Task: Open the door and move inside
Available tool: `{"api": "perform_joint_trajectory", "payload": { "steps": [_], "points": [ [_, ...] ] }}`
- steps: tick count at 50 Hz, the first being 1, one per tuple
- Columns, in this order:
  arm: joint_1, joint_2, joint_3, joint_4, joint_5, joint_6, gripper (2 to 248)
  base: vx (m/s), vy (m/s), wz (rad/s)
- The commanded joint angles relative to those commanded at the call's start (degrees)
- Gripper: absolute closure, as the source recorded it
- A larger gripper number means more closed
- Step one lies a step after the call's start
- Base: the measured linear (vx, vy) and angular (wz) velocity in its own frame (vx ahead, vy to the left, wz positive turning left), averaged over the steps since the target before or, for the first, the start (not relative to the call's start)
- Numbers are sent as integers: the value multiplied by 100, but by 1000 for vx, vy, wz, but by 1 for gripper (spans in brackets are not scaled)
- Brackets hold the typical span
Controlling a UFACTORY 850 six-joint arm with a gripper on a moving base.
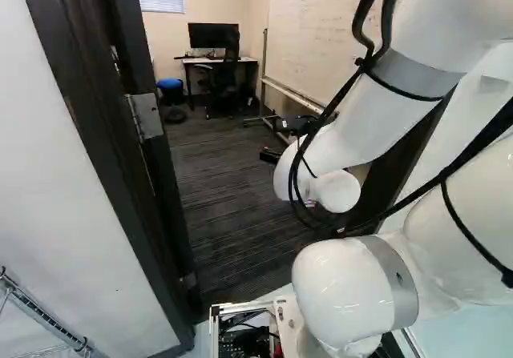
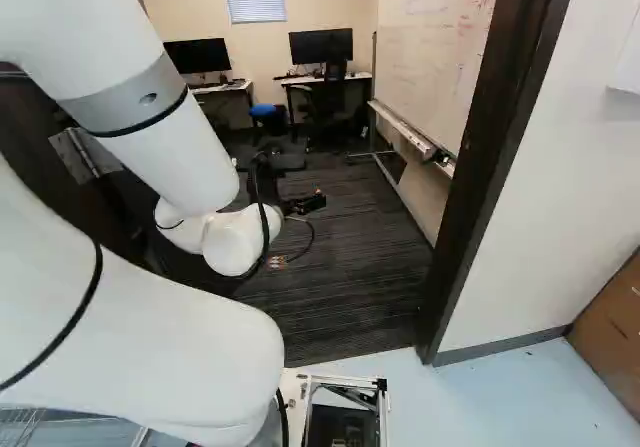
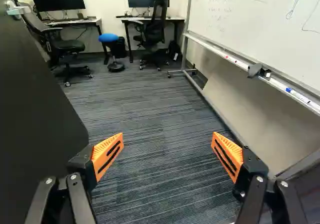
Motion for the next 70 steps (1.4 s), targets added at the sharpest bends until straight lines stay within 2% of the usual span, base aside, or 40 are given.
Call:
{"api": "perform_joint_trajectory", "payload": {
  "steps": [40, 70],
  "points": [
    [0, 0, 0, 0, 0, 0, 3, 9, 1, -2],
    [0, 0, 0, 0, 0, 0, 3, 108, -40, -2]
  ]
}}
